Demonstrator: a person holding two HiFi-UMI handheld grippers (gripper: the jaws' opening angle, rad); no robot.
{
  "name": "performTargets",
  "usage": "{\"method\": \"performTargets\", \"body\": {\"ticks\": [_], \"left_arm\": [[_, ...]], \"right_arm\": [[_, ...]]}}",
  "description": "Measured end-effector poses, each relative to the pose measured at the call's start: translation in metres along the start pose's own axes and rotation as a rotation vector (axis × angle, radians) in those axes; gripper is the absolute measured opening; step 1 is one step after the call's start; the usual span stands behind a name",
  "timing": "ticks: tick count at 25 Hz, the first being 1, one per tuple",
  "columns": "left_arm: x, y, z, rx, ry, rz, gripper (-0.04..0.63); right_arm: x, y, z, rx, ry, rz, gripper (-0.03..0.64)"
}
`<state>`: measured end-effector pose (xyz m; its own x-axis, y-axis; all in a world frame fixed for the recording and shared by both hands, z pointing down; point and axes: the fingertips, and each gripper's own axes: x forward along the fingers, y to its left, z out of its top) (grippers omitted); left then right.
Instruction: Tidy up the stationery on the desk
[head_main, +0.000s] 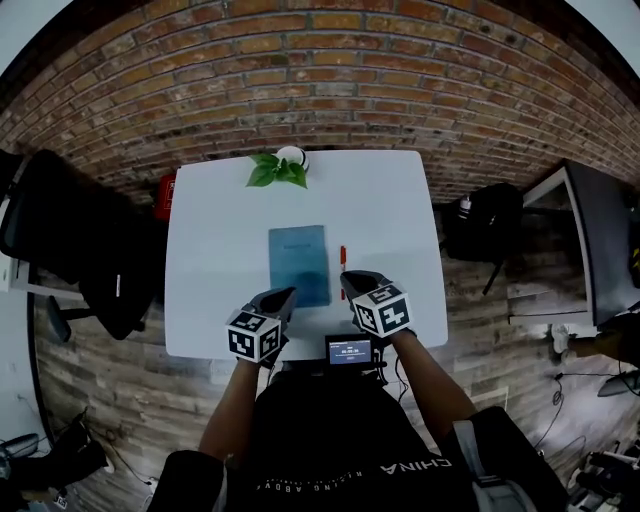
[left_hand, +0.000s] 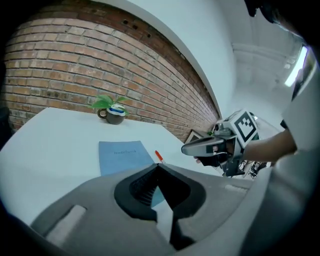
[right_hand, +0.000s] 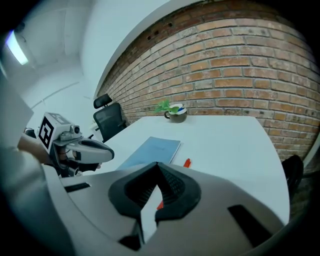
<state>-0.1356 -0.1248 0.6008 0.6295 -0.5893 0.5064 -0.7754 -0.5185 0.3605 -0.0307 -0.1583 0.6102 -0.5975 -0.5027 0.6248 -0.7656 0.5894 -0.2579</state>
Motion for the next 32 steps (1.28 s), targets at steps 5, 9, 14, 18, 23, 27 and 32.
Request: {"method": "performTargets", "body": {"ticks": [5, 9, 14, 18, 23, 27, 32], "left_arm": [[-0.016, 0.012, -0.002, 0.015, -0.04, -0.015, 0.011], [-0.023, 0.018, -0.004, 0.018, -0.061, -0.026, 0.011], [-0.024, 0.02, -0.001, 0.044, -0.073, -0.041, 0.011], [-0.023, 0.019, 0.002, 0.061, -0.074, -0.048, 0.011], [-0.021, 0.017, 0.003, 0.074, -0.071, -0.054, 0.011], [-0.019, 0.015, 0.001, 0.081, -0.062, -0.052, 0.011], [-0.018, 0.015, 0.001, 0.083, -0.06, -0.051, 0.011]], "right_arm": [[0.002, 0.015, 0.008, -0.029, -0.013, -0.012, 0.009], [0.004, 0.024, 0.013, -0.05, -0.018, -0.019, 0.009], [0.004, 0.03, 0.016, -0.071, -0.026, -0.027, 0.009], [0.003, 0.029, 0.016, -0.07, -0.028, -0.034, 0.009], [0.002, 0.027, 0.015, -0.067, -0.032, -0.035, 0.009], [0.001, 0.026, 0.015, -0.064, -0.034, -0.034, 0.009], [0.0, 0.025, 0.014, -0.062, -0.035, -0.033, 0.009]]}}
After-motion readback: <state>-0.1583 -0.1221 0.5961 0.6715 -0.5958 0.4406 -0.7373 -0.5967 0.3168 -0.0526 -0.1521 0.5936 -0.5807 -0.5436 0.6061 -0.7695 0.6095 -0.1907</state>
